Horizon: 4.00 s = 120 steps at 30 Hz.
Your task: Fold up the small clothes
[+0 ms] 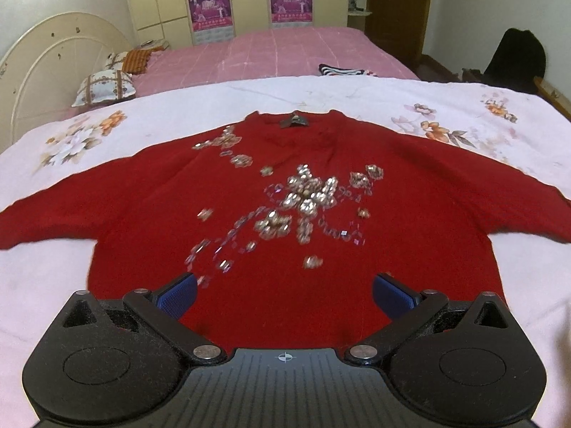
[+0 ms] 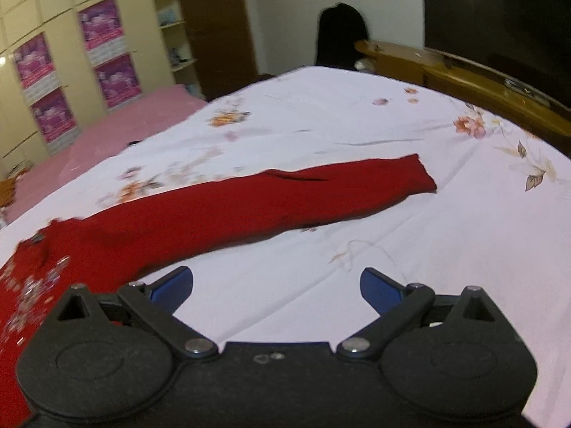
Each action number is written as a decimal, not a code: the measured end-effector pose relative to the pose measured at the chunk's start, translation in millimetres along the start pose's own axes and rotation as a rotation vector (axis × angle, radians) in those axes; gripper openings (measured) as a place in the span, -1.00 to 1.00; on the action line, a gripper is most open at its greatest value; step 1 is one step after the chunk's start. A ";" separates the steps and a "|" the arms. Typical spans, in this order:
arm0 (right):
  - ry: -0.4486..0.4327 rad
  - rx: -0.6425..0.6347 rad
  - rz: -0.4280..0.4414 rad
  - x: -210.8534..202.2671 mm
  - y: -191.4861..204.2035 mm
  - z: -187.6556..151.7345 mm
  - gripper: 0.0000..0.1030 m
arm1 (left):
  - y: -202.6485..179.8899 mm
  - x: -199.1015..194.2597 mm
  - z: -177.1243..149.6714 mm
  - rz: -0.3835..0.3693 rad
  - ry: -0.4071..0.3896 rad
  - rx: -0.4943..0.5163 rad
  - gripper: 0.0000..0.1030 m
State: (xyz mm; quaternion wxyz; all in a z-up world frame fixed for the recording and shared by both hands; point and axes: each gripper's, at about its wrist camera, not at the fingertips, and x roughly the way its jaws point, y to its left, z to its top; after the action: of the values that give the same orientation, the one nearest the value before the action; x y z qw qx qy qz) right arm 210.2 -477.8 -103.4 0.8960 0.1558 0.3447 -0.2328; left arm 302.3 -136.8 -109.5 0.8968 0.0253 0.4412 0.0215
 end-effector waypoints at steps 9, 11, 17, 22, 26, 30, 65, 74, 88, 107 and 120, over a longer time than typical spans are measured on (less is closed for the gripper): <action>0.059 0.131 -0.101 67.4 -50.9 26.6 0.25 | -18.2 36.1 19.7 0.018 0.019 0.002 1.00; 0.090 0.177 -0.108 81.6 -61.4 31.2 0.17 | -20.0 42.6 23.1 0.026 0.023 0.006 1.00; 0.092 0.244 -0.118 105.9 -78.1 42.1 0.23 | -16.7 56.8 30.1 0.042 0.033 0.000 1.00; 0.057 0.264 -0.135 119.8 -80.7 52.0 -0.30 | -9.7 65.9 33.8 0.042 0.035 -0.007 1.00; 0.032 0.274 -0.122 124.1 -81.9 55.8 -0.87 | -3.8 70.9 36.1 0.050 0.034 -0.008 1.00; -0.051 0.204 -0.069 110.7 -60.5 61.0 -0.91 | 4.8 69.8 37.8 0.044 0.017 -0.016 1.00; 0.005 -0.374 0.442 59.1 157.3 -16.1 0.18 | 33.7 116.2 37.3 -0.421 0.078 -0.363 0.30; 0.037 -0.303 0.367 70.7 125.9 -21.3 0.18 | 30.3 119.4 33.0 -0.435 -0.014 -0.488 -0.40; 0.003 -0.336 0.306 80.2 130.7 -15.5 0.21 | 85.5 83.4 53.8 -0.340 -0.215 -0.507 -0.91; 0.111 -0.368 0.293 108.9 154.4 -27.0 -0.84 | 158.0 119.5 19.6 -0.050 -0.105 -0.487 -0.90; 0.055 -0.399 0.400 101.6 190.0 3.7 -0.46 | 141.9 95.3 40.4 -0.108 -0.148 -0.375 -0.90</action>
State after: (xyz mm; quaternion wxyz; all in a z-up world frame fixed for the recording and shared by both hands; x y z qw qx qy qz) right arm 378.3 -350.7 -148.3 0.9273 0.0474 0.3705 0.0254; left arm 390.2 9.4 -151.0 0.9155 -0.1644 0.3632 0.0532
